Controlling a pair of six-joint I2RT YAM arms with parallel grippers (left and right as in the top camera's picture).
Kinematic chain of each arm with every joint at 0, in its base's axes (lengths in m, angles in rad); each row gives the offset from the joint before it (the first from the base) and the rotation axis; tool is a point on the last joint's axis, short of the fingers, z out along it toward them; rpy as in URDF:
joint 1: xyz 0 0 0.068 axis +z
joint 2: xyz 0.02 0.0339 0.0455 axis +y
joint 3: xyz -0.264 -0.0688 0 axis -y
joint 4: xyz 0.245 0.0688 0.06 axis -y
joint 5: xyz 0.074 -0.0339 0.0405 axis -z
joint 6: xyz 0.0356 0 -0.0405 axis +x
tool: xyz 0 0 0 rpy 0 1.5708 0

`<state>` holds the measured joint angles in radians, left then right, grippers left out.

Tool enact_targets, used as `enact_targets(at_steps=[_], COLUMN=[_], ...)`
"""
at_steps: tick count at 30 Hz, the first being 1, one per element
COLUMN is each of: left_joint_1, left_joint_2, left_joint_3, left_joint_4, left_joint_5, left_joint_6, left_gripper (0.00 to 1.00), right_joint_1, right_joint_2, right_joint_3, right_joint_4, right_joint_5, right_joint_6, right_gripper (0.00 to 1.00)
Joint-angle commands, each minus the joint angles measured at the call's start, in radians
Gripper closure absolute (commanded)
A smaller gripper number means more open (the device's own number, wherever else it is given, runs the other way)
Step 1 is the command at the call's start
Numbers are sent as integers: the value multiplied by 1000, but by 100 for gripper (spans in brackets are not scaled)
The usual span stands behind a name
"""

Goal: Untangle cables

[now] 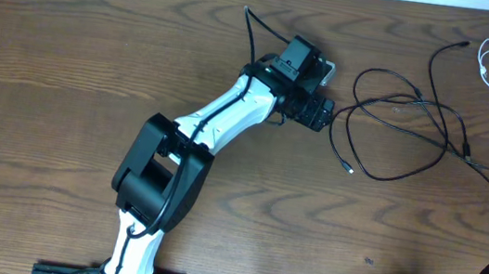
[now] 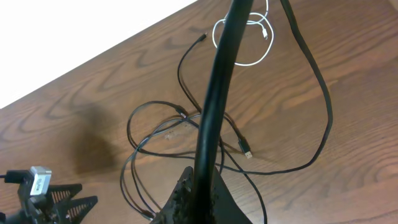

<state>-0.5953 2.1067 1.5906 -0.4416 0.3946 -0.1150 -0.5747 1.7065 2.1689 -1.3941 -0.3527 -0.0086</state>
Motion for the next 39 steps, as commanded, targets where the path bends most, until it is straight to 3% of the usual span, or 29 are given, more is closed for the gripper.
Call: enact_targets(at_steps=[1,12,27,32,37,39], left_joint_1=[-61,-124,-128,-146,-165,-165], left_joint_2=[34,82,142,159,179,178], left_joint_3=[-17,-19,-19,-19,-19,-19], left_joint_4=[15,42,79,85,76,64], left_joint_5=[-114,-257,-250,-314,-420,-447], left_joint_6=[-18,-82,-127,-127,-127,-127], left_gripper=[21,21,27,47,59,81], right_joint_1=[6,6,6,6,6,6], right_joint_2=[6,7,7,7,7,7], right_joint_3=[-7,-8,-8,-8,-8,-8], right_joint_4=[-1,-5,-9,-9,-10,-10], right_joint_5=[-13,-13,-13,-13,-13,-13], right_joint_6=[-16,-19,-34,-34,-34,-34], right_gripper=[99,99,99,99,99,98])
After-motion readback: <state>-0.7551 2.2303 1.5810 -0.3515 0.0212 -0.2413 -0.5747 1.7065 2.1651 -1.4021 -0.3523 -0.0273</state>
